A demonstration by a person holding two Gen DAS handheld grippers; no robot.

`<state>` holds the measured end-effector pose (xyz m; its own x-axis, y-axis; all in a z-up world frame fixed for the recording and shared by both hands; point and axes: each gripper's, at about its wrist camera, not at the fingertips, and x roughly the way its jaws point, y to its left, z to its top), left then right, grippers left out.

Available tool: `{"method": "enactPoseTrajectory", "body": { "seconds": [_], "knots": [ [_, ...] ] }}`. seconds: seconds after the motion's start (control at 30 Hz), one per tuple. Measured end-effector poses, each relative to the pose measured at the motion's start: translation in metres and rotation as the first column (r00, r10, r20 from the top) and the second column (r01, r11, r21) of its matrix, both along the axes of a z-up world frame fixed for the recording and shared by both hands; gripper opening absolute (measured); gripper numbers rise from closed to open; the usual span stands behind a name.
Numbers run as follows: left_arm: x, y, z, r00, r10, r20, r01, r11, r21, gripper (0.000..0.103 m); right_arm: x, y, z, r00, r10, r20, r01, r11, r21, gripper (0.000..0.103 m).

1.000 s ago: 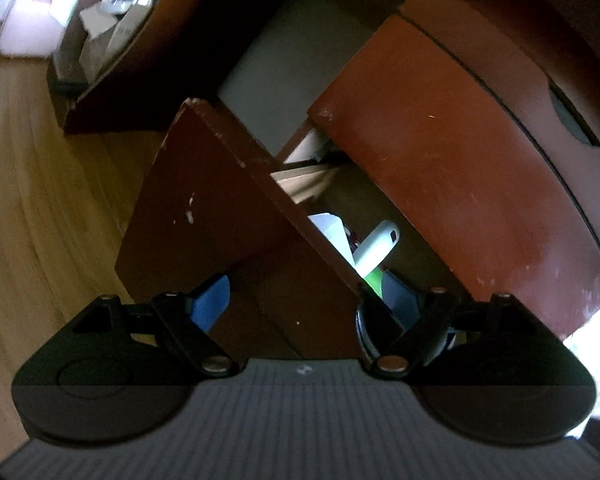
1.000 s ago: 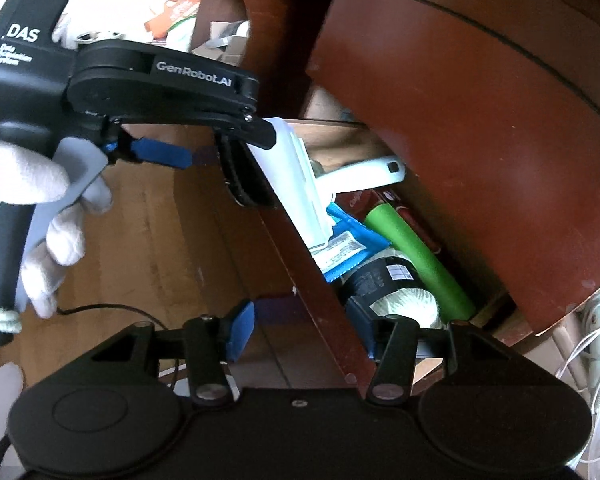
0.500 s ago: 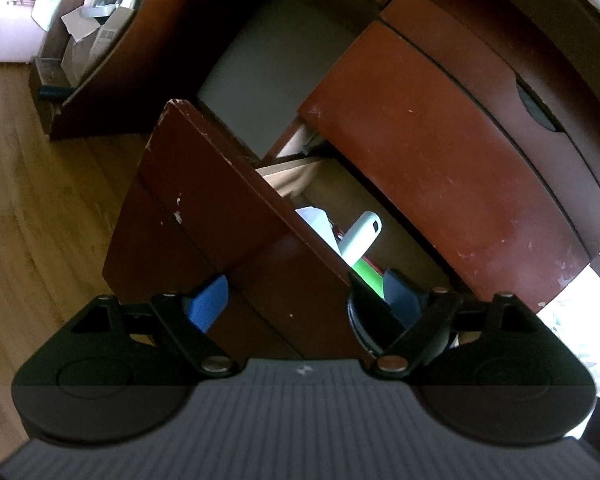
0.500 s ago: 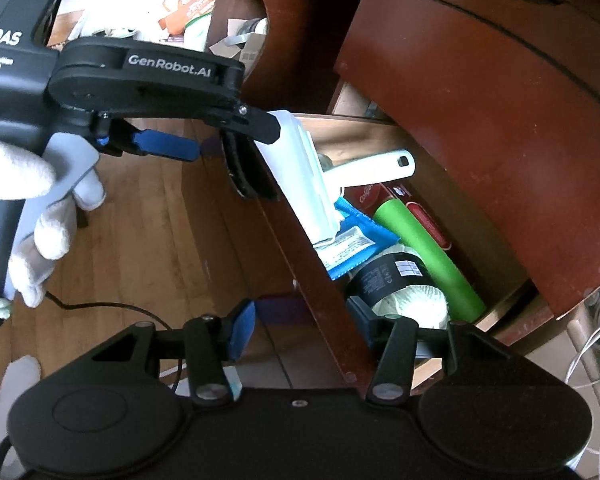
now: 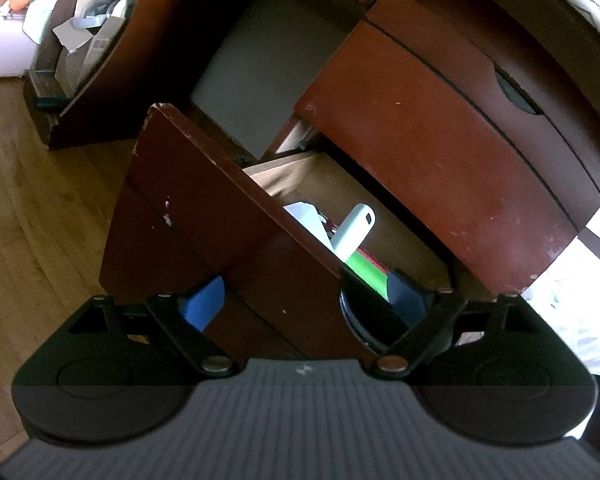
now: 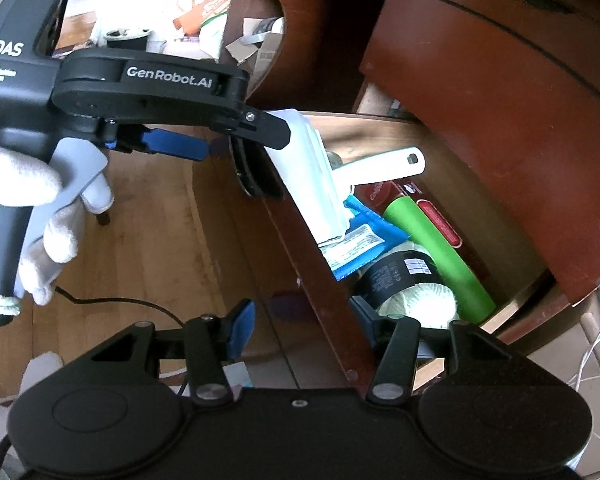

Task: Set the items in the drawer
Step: 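Pull the drawer outward with the left gripper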

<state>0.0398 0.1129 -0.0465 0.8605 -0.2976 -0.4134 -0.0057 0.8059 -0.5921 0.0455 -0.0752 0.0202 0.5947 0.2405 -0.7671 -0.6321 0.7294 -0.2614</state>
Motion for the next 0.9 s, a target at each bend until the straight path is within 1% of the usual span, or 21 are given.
{"method": "enactPoseTrajectory", "body": {
  "seconds": [0.1, 0.27, 0.37, 0.47, 0.53, 0.67, 0.9],
  "knots": [
    [0.0, -0.001, -0.006, 1.0, 0.001, 0.008, -0.001, 1.0, -0.001, 0.09, -0.002, 0.0, 0.002, 1.0, 0.003, -0.002, -0.003, 1.0, -0.017, 0.059],
    [-0.002, -0.01, -0.009, 1.0, 0.013, 0.017, -0.014, 1.0, 0.017, 0.093, -0.001, -0.001, 0.003, 1.0, 0.019, -0.01, -0.02, 1.0, -0.01, 0.059],
    [0.002, -0.017, -0.012, 1.0, 0.011, 0.012, -0.012, 0.999, 0.033, 0.093, 0.002, 0.002, -0.002, 1.0, 0.024, -0.004, -0.024, 0.999, -0.024, 0.059],
    [0.001, -0.026, -0.01, 1.0, 0.013, 0.026, -0.015, 0.996, 0.086, 0.093, 0.007, 0.002, -0.003, 1.0, 0.021, -0.015, -0.021, 1.0, -0.005, 0.059],
    [-0.002, -0.031, -0.01, 1.0, 0.007, 0.03, -0.01, 0.995, 0.099, 0.093, 0.01, 0.003, -0.007, 1.0, 0.018, -0.019, -0.018, 1.0, -0.006, 0.059],
    [-0.009, -0.04, -0.01, 0.999, -0.004, 0.038, -0.001, 0.993, 0.114, 0.093, 0.017, 0.005, -0.021, 0.999, 0.027, -0.025, -0.027, 1.0, -0.011, 0.059],
    [-0.012, -0.041, -0.011, 0.999, -0.003, 0.038, -0.002, 0.99, 0.141, 0.093, 0.017, 0.005, -0.027, 0.998, 0.045, -0.033, -0.046, 0.999, -0.013, 0.059]
  ]
}}
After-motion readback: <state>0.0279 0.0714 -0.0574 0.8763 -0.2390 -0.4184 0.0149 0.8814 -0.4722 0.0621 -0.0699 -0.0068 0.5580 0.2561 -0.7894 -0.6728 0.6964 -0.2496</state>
